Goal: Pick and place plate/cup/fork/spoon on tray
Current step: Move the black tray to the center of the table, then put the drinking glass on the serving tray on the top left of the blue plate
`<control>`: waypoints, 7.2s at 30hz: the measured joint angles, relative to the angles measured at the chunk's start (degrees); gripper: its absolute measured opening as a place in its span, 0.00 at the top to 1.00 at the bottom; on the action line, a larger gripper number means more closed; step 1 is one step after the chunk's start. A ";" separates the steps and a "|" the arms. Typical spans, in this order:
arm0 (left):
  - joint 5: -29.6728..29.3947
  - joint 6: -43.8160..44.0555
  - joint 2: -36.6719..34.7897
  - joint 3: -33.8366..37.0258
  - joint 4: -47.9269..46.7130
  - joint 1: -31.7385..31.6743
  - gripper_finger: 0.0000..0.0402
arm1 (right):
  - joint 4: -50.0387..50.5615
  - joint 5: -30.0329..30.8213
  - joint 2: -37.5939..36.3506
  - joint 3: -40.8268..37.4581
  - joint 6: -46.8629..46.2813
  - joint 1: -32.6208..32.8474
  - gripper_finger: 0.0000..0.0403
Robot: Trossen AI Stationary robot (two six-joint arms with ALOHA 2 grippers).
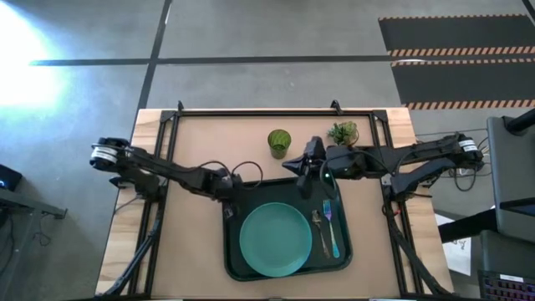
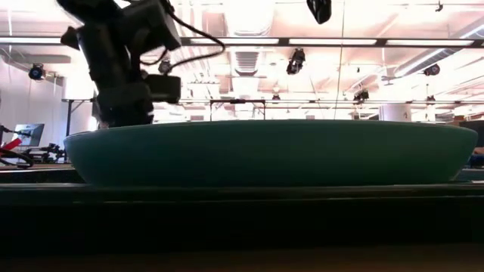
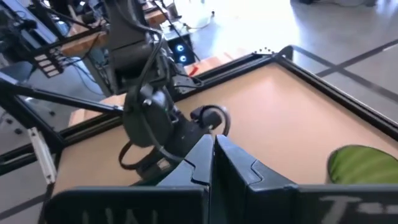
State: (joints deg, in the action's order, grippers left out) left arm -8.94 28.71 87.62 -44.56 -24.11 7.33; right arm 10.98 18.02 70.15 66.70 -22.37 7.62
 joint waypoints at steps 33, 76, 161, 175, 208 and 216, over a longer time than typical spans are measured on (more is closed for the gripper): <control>1.16 -6.64 2.87 0.20 -0.14 -10.62 1.00 | 8.71 0.02 0.76 -0.37 -1.16 -0.42 0.98; 1.54 -43.16 -12.54 -13.95 1.29 -15.75 0.72 | 14.24 -0.74 6.20 20.59 6.60 -3.91 0.98; 2.68 -64.61 19.47 -38.42 -6.20 -25.03 0.90 | 27.30 -9.10 -1.73 34.20 11.43 -2.47 0.98; 2.53 -65.65 22.65 -38.45 -4.78 -25.99 0.99 | 25.07 -9.07 -1.71 34.20 11.43 0.51 0.98; 11.09 -41.71 1.68 -49.90 -49.93 -15.84 1.00 | 27.10 -8.98 -1.71 34.20 15.67 0.63 0.98; 13.10 -36.22 -0.55 -40.54 -47.98 -12.94 1.00 | 27.82 -8.98 -1.68 33.95 15.63 0.63 0.98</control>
State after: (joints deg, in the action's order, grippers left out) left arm 4.16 -7.51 87.07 -85.09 -72.09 -5.61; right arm 38.80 9.04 68.47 100.64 -6.74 8.25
